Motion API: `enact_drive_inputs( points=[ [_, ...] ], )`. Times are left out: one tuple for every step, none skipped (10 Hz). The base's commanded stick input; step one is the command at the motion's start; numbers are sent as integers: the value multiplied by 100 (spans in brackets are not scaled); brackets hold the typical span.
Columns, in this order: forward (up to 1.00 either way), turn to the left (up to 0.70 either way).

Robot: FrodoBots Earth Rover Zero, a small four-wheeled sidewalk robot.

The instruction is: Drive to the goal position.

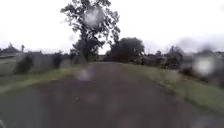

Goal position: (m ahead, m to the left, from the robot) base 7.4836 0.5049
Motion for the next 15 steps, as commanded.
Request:
enact_drive_inputs(
  points=[
    [100,0],
    [100,0],
    [100,0],
    [100,0],
    [100,0],
    [100,0],
    [100,0],
    [100,0],
    [100,0],
    [100,0],
    [100,0],
    [100,0],
    [100,0],
    [100,0],
    [100,0]
  ],
)
